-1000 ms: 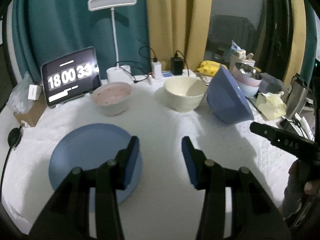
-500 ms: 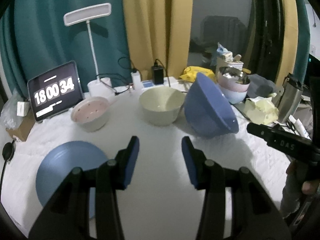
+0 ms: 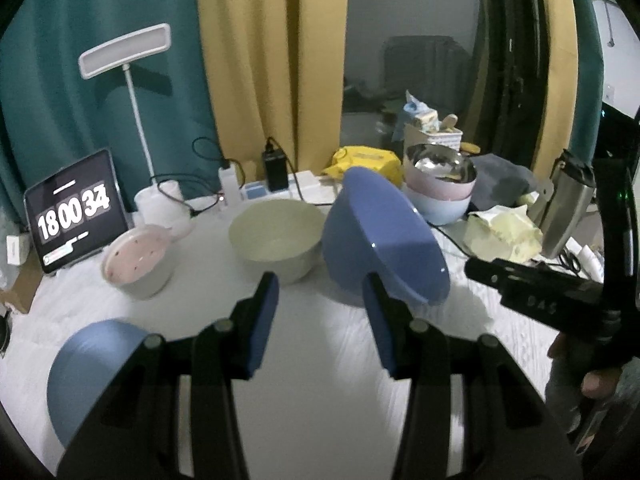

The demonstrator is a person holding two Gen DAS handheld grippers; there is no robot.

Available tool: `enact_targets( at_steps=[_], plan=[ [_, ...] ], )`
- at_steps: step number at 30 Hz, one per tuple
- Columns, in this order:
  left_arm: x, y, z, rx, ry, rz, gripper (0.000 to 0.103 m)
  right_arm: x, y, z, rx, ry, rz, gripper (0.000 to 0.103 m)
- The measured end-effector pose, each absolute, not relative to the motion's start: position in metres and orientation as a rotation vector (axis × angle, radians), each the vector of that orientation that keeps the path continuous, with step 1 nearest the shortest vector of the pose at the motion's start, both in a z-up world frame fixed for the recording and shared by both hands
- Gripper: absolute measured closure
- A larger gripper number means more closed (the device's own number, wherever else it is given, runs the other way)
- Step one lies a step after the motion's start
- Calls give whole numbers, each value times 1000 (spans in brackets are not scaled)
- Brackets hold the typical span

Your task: Organize plates and bowls

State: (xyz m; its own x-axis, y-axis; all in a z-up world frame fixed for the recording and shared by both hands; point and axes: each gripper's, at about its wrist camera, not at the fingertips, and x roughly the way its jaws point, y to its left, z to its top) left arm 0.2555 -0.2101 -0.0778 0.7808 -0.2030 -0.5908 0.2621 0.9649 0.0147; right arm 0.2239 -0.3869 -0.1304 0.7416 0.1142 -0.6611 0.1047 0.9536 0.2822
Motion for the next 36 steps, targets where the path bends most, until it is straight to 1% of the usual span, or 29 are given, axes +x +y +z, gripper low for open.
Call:
enact_targets(
  at_steps=[9,26,29,32,34,36],
  plan=[
    [280,-229,-80,104,618,-291,57,249,-401,-142,329,755,-10,61],
    [322,-251,-107,139,657,-304,58,293,-412,-188,384,865,-5,61],
    [324,-251,-111,147,654,-307,59,295,-411,-193,392,868,5,61],
    [326,-252,-115,151,670,-318,66,297,-409,-195,386,866,15,61],
    [326,-252,-116,156,660,-314,70,297,-407,-195,380,864,19,68],
    [326,-250,-116,152,660,-314,74,298,-404,-195,369,865,36,78]
  ],
)
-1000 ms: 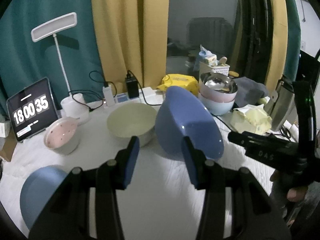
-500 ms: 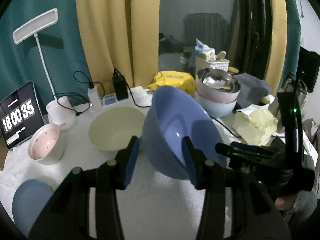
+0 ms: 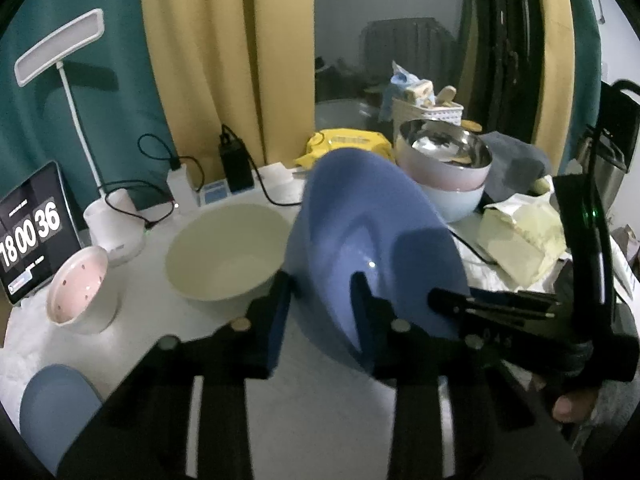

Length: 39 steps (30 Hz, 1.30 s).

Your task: Organize plates and bowls

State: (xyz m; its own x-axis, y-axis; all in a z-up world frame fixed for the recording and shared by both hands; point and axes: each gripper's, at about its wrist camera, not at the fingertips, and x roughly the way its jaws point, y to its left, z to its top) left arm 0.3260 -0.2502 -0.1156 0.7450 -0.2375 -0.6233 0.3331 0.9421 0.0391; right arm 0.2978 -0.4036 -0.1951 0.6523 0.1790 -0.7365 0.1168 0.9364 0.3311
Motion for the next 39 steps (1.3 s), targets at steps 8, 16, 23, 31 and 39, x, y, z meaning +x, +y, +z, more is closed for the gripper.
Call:
enact_targets(
  at_steps=[8,16,23,31,39],
  plan=[
    [318,-246,-114,156,670,-316,76,293,-394,-190,329,856,25,81],
    [300,-231,-104,121,660,-319,76,278,-384,-174,319,824,16,81],
    [279,-208,-103,85,676,-314,76,258,-369,-158,298,797,21,81],
    [254,-183,-107,56,691,-304,76,228,-348,-148,267,776,29,81],
    [236,-165,-110,32,710,-307,76,209,-327,-140,250,762,24,81]
  ],
)
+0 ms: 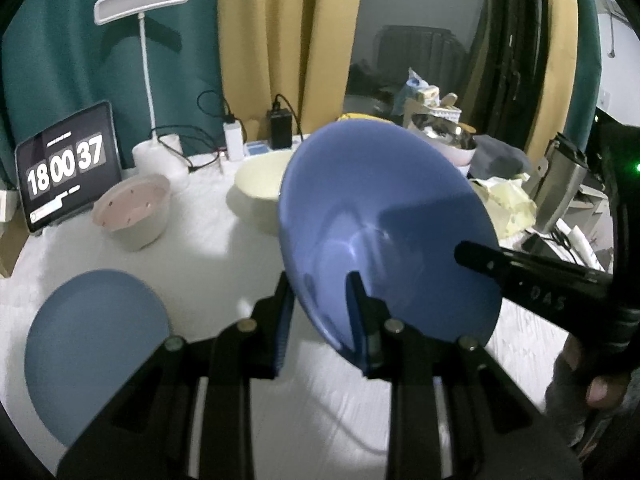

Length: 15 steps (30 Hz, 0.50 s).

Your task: Organize plates and bowls

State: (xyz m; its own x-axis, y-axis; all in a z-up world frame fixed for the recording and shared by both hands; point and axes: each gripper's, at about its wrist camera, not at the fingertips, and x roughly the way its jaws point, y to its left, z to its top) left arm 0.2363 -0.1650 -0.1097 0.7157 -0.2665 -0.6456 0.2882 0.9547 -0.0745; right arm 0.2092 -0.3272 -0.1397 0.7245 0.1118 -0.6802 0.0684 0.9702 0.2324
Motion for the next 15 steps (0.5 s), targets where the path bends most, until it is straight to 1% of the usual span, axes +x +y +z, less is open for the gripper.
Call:
enact_targets(
  at_steps=[15],
  plan=[
    [212,-130,-119,-21,749,-299,76,182,-290,-133,196,770,37,79]
  ],
)
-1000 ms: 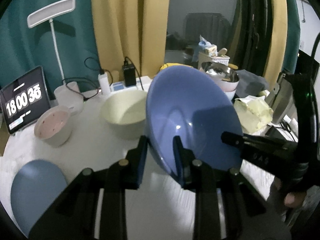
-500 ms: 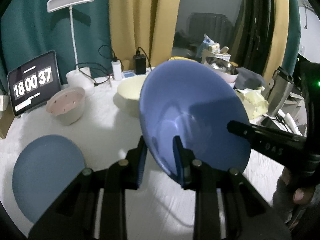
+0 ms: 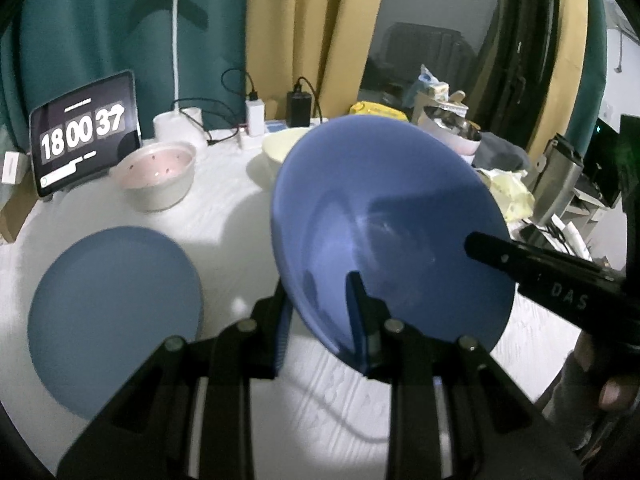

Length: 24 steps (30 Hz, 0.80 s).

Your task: Organize plates and bowls

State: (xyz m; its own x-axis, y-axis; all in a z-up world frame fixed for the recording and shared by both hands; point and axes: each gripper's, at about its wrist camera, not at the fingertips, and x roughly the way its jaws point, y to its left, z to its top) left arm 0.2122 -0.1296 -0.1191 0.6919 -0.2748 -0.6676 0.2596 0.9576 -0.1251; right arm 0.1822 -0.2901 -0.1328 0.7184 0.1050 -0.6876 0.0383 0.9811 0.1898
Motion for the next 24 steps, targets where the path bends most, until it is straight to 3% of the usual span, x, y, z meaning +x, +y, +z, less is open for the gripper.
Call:
enact_targets(
  at_steps=[7,11,24],
  plan=[
    [208,-117,-126,-36,789,-295,76,178,-276,-139,187,815,40,77],
    [206,-113,-134,-50,822,-304,76,178,-270,-141,183,837,49,69],
    [203,-104,-141,-57,864,-303,75,175,-264,-150,181,882,53,66]
  ],
)
